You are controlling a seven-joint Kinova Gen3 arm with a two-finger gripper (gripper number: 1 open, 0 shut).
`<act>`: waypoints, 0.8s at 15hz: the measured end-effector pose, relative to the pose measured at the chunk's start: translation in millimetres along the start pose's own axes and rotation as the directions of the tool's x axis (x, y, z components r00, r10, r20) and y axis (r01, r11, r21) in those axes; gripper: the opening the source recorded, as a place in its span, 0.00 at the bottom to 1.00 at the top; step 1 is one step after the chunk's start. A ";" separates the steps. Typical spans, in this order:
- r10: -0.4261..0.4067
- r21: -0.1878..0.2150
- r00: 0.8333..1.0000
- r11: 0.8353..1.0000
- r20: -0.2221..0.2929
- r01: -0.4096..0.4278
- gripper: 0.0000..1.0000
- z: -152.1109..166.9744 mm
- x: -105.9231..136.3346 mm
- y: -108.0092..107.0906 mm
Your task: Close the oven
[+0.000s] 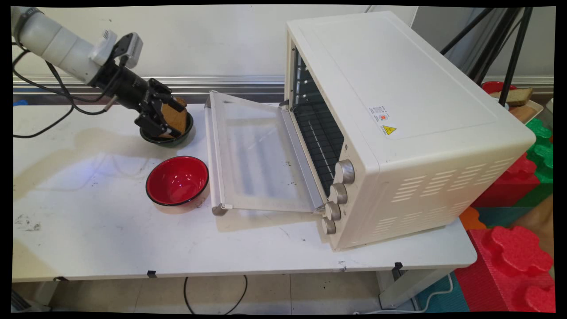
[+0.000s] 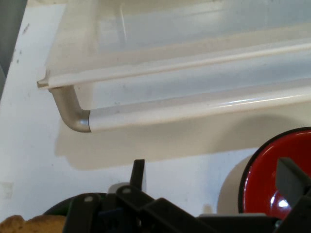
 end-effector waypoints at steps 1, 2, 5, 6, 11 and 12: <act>-0.006 -0.001 1.000 1.000 0.003 0.006 1.00 5.8 -2.5 -0.9; -0.011 -0.002 1.000 1.000 0.005 0.011 1.00 11.3 -4.9 -2.0; -0.024 -0.005 1.000 1.000 0.010 0.024 1.00 25.4 -10.2 -4.7; -0.026 -0.008 1.000 1.000 0.012 0.026 1.00 31.9 -11.9 -5.6; -0.038 -0.015 0.999 0.999 0.006 0.038 1.00 64.9 -20.2 -10.1; -0.038 -0.016 0.999 0.999 0.003 0.038 1.00 70.0 -21.1 -10.7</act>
